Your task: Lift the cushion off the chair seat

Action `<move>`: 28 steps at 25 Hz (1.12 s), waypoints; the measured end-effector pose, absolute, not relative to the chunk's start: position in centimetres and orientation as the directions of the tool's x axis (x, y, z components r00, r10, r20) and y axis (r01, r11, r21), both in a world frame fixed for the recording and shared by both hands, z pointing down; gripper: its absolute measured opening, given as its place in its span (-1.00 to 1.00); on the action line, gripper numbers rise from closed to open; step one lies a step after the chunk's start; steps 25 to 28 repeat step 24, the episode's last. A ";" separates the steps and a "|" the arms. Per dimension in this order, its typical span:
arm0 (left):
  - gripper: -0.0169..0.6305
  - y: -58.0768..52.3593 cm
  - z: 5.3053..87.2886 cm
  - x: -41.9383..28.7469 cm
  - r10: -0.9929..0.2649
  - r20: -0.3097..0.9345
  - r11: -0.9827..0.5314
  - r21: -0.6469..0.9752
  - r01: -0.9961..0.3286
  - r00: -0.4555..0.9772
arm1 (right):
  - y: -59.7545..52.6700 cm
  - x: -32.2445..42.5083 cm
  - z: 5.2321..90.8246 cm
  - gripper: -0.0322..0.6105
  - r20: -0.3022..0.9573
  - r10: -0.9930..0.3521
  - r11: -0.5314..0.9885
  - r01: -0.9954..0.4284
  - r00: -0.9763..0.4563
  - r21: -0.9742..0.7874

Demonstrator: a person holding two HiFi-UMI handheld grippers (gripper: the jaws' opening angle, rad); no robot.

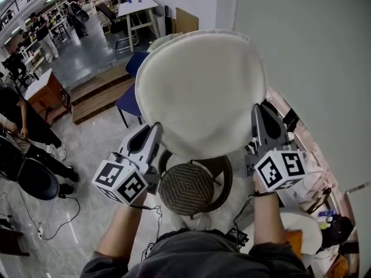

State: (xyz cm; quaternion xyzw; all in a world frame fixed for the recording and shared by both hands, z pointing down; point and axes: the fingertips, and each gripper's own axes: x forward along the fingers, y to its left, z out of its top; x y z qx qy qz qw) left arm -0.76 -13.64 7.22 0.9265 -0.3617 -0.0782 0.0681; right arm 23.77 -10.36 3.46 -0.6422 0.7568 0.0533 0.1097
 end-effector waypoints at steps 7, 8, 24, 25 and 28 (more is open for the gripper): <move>-0.84 -13.8 7.4 -0.6 -0.676 -0.098 -0.733 0.181 -0.655 0.730 | -10.4 24.0 3.5 -0.86 -0.241 -0.959 0.169 -0.984 -0.149 -0.062; -0.84 -13.9 7.4 -0.7 -0.677 -0.098 -0.733 0.182 -0.655 0.730 | -10.5 23.9 3.5 -0.86 -0.241 -0.959 0.169 -0.984 -0.149 -0.062; -0.84 -15.4 6.5 -0.4 -0.683 -0.103 -0.727 0.179 -0.662 0.723 | -12.2 24.2 2.8 -0.86 -0.242 -0.958 0.177 -0.981 -0.154 -0.075; -0.84 -15.4 6.5 -0.4 -0.683 -0.103 -0.727 0.179 -0.662 0.723 | -12.2 24.2 2.8 -0.86 -0.242 -0.958 0.177 -0.981 -0.154 -0.075; -0.84 -15.4 6.5 -0.4 -0.683 -0.103 -0.727 0.179 -0.662 0.723 | -12.2 24.2 2.8 -0.86 -0.242 -0.958 0.177 -0.981 -0.154 -0.075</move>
